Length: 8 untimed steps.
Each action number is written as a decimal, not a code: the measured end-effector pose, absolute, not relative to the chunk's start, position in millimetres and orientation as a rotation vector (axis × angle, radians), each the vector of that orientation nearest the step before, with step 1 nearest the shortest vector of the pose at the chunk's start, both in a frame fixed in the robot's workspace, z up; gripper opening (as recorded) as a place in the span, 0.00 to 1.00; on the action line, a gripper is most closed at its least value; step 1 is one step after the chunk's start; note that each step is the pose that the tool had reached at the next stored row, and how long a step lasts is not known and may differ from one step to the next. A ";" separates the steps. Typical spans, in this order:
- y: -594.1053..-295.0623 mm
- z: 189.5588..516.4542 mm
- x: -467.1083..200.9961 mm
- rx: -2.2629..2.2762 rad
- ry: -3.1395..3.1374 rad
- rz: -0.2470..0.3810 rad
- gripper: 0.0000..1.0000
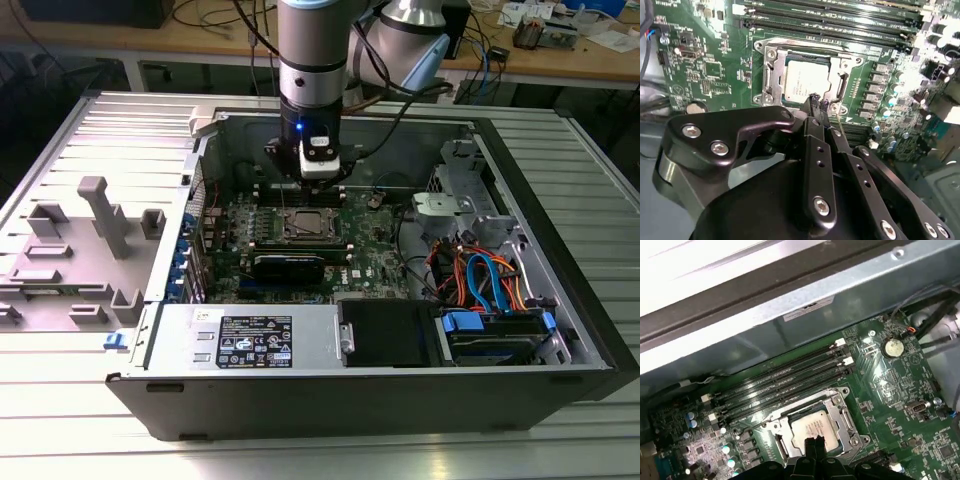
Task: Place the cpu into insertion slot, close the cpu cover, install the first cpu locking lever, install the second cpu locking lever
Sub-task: 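Install the first cpu locking lever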
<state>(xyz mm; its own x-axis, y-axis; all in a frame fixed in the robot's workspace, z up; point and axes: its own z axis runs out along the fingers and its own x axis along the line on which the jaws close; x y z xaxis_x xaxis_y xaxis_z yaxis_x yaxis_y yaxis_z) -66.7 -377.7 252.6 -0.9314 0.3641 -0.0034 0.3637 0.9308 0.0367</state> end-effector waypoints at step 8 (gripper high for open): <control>-377.8 252.6 -66.7 0.318 3.118 0.057 0.11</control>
